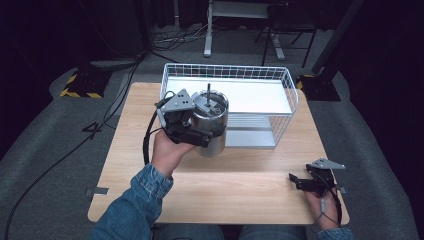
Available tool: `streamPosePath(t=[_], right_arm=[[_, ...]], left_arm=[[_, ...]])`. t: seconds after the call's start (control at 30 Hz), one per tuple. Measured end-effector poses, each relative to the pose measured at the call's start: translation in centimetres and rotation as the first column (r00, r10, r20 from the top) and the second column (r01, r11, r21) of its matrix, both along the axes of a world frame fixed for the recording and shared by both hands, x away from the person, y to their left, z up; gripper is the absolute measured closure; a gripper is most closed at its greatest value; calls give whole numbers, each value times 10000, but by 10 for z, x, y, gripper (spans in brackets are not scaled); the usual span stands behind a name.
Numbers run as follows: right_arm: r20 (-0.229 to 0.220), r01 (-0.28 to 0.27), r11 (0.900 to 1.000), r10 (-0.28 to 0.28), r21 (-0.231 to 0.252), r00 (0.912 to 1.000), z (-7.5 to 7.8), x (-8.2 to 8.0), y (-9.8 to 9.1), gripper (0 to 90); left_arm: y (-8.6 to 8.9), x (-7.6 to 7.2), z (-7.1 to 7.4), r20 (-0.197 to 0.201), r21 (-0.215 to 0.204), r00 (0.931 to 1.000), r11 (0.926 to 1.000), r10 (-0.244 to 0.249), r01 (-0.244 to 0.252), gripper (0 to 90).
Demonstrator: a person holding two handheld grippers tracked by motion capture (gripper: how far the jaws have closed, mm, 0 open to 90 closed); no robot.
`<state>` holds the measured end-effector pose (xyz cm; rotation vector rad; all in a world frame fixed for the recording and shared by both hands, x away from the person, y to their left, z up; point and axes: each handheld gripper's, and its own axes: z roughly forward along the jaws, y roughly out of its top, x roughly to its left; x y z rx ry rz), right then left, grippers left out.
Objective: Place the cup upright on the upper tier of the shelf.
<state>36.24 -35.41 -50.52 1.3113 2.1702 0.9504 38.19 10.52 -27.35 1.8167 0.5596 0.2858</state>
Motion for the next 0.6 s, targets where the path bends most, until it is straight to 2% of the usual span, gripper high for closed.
streamPosePath(t=[0.2,0.47,0.6], right_arm=[[1,19,10000,-19,6,10000,0,0,0,155],[-6,16,10000,-16,8,10000,0,0,0,155],[8,-1,10000,1,10,10000,0,0,0,155]], left_arm=[[-4,11,14,1,-227,10000,9997,33,-33,34],[-11,24,35,250,-221,9996,9997,149,-143,35],[-15,36,45,320,-358,9991,9990,293,-281,34]])
